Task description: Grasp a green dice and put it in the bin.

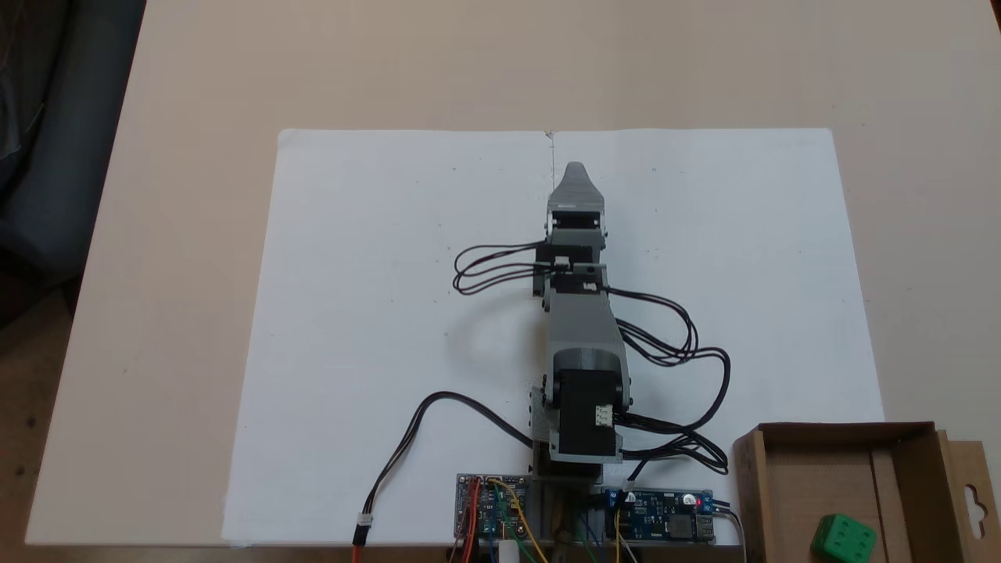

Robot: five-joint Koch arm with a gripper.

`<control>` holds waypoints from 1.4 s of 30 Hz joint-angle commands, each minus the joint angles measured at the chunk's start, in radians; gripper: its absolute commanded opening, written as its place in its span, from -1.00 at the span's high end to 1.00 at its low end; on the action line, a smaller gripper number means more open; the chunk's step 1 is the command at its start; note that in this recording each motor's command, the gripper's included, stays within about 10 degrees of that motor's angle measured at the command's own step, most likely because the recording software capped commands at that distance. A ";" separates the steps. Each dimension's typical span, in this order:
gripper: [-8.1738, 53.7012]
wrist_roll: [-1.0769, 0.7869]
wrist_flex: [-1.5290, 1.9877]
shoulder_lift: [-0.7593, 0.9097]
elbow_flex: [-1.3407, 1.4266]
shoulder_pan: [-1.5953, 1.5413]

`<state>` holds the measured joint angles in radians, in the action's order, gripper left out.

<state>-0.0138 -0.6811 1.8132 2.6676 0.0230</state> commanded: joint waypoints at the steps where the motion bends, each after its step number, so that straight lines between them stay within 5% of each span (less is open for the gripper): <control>1: -0.66 -0.064 -0.165 0.064 0.040 0.005; 17: -0.66 -0.060 -0.701 0.302 0.466 -0.025; 31: -0.66 -0.071 -1.098 0.508 0.466 -0.018; 42: -0.66 -0.072 -1.091 0.560 0.466 -0.017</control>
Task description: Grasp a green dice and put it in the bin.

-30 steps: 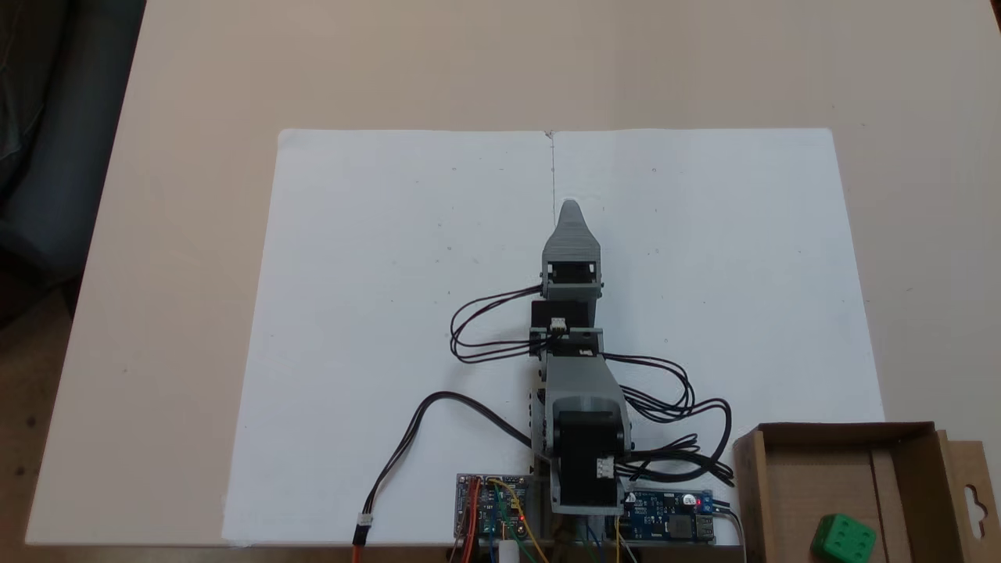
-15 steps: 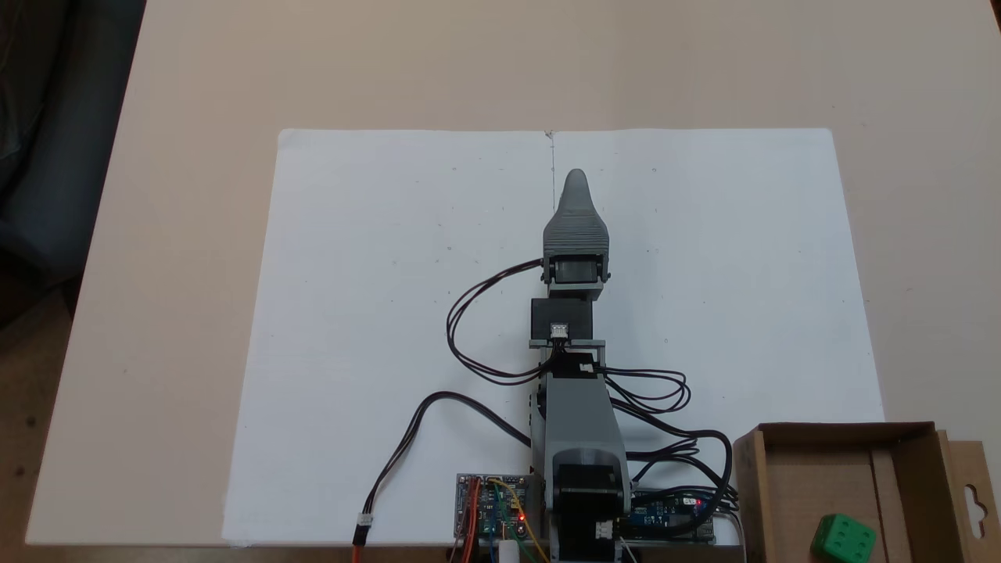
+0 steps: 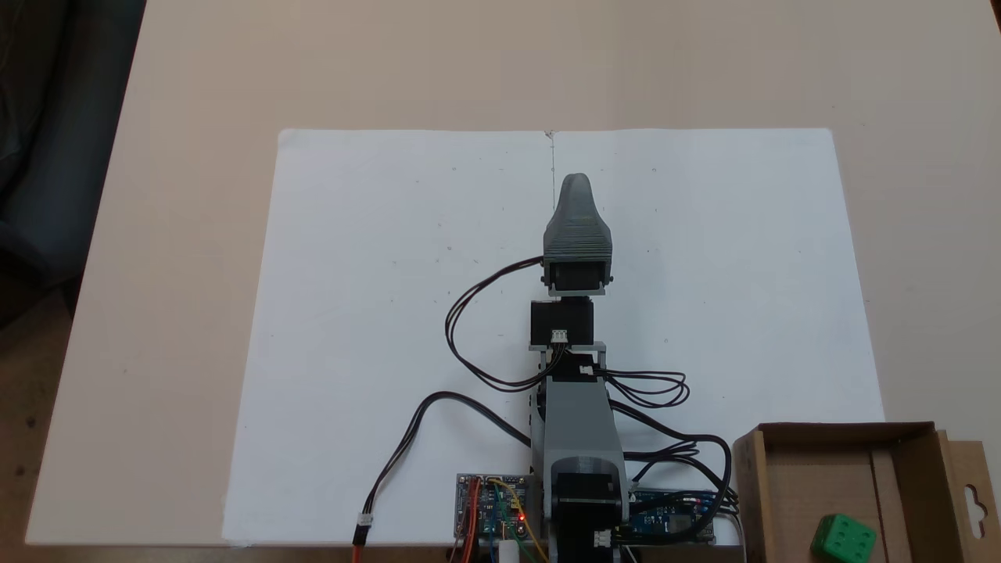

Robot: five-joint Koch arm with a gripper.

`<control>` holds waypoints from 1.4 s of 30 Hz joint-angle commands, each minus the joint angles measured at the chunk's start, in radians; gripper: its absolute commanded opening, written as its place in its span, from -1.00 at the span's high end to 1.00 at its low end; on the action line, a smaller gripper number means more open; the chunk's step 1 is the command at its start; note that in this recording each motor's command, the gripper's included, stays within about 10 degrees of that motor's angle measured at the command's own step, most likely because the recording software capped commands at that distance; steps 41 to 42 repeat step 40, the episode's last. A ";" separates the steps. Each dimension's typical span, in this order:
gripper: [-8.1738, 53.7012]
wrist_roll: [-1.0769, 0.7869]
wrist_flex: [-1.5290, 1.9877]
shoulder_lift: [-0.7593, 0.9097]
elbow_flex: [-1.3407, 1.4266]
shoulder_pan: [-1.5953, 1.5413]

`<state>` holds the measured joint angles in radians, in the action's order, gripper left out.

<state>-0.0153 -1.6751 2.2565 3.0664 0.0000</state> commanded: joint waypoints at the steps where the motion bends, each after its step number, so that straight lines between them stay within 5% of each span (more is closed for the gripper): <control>1: -0.66 -0.071 -0.097 0.117 0.067 0.008; 42: -0.70 -0.066 -0.075 0.110 0.067 0.012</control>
